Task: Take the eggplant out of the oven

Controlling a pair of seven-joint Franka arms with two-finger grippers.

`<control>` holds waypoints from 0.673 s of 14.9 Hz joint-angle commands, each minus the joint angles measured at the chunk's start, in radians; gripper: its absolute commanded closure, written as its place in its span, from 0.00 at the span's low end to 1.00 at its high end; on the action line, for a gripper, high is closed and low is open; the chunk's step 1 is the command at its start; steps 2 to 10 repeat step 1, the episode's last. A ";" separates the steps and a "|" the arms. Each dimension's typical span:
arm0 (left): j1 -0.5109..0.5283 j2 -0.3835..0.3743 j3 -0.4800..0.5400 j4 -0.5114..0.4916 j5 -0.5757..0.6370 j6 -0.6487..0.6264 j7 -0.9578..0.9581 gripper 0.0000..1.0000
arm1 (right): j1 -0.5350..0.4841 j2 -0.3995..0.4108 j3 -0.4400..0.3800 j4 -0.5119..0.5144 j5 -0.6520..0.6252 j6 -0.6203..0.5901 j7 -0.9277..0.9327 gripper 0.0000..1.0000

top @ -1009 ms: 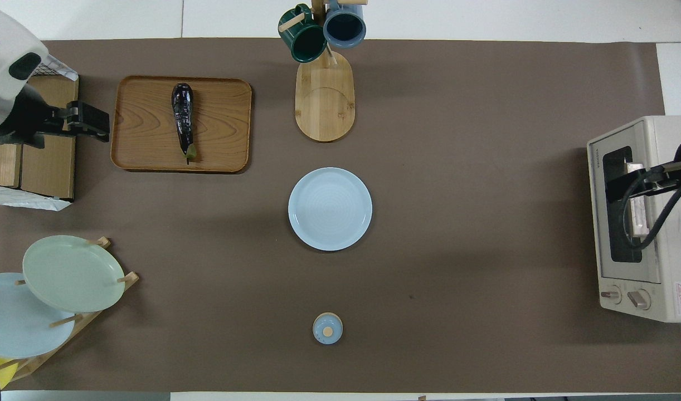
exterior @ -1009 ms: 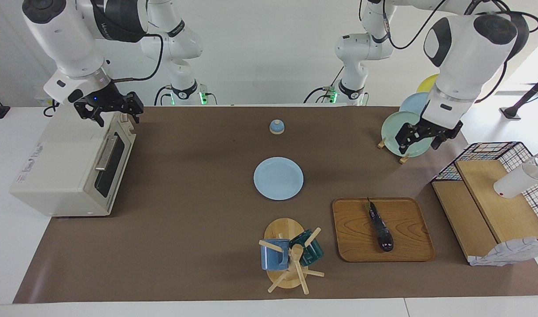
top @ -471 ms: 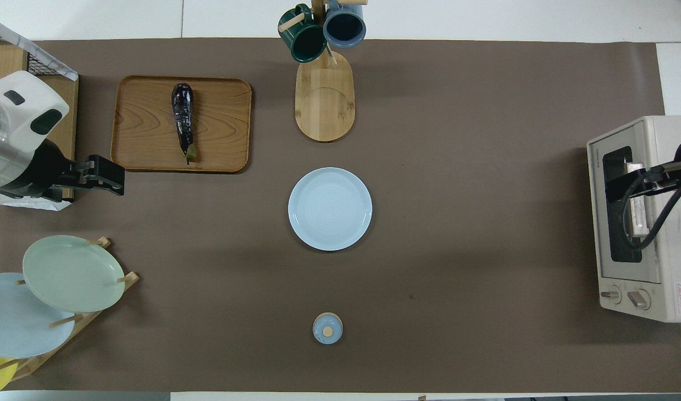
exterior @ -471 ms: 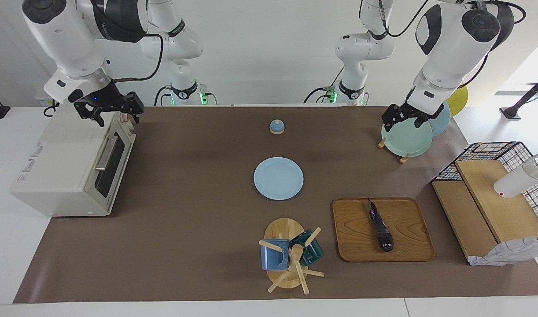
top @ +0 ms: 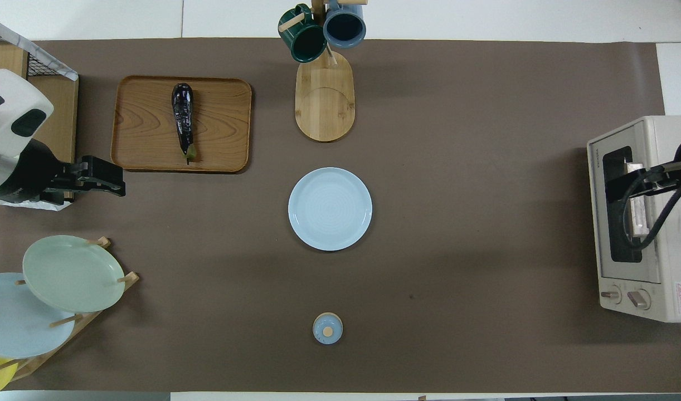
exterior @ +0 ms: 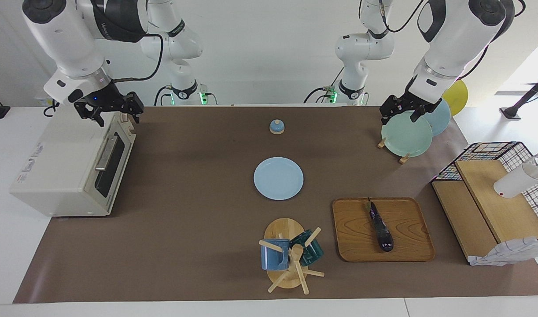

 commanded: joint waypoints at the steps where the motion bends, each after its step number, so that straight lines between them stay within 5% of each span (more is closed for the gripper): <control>1: 0.012 -0.011 -0.005 -0.002 -0.018 -0.015 -0.008 0.00 | -0.004 -0.010 -0.002 0.000 0.027 0.006 0.005 0.00; 10: 0.012 -0.011 -0.005 -0.002 -0.018 -0.015 -0.008 0.00 | -0.004 -0.010 -0.002 0.000 0.027 0.006 0.005 0.00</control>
